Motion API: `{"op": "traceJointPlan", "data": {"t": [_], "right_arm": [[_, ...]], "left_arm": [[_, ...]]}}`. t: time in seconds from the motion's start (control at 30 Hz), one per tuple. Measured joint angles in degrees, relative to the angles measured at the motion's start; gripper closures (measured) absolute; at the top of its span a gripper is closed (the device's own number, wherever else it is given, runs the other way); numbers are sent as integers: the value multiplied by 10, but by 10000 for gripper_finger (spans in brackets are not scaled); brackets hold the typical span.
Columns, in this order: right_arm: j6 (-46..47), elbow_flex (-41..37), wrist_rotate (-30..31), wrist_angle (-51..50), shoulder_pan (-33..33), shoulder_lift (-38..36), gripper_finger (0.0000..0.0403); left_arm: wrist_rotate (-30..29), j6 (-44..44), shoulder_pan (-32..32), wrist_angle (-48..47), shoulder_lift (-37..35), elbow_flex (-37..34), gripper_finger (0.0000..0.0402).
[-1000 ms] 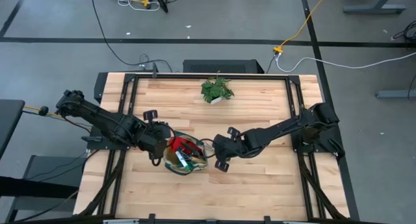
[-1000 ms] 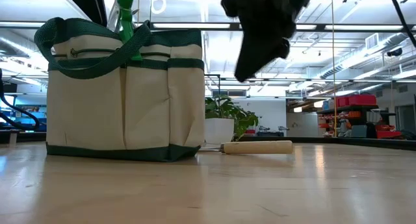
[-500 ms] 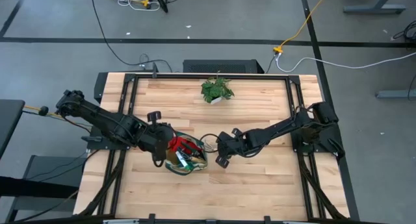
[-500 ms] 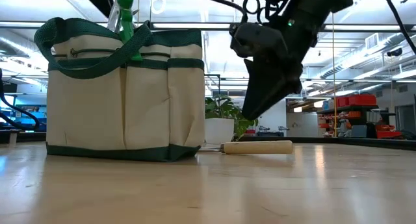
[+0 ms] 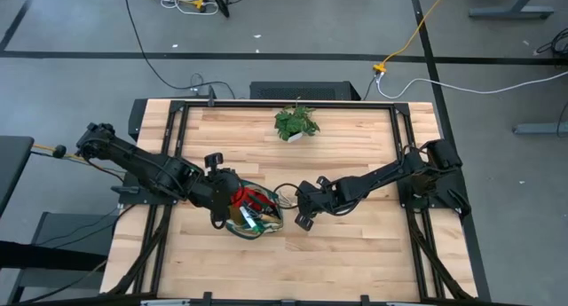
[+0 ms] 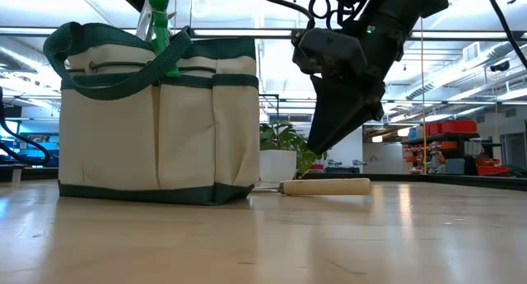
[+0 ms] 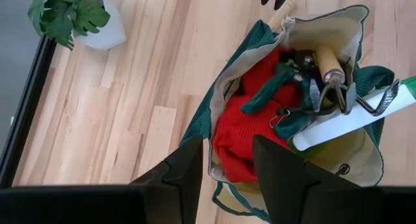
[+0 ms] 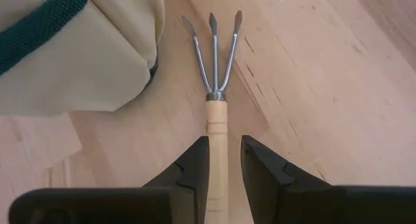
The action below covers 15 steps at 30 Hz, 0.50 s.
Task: Pick & Place Garden tools in Gardening bag
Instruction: Put the brown hand rake into the green gardening bag
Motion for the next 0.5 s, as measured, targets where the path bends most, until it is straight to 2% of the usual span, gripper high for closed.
{"op": "traceJointPlan", "data": {"t": [0.33,0.5], "right_arm": [[0,-1,0,1,0,0,317],[9,-31,-2,27,0,0,317]], "left_arm": [[-10,0,0,3,0,0,262],[-11,0,0,3,0,0,262]]}}
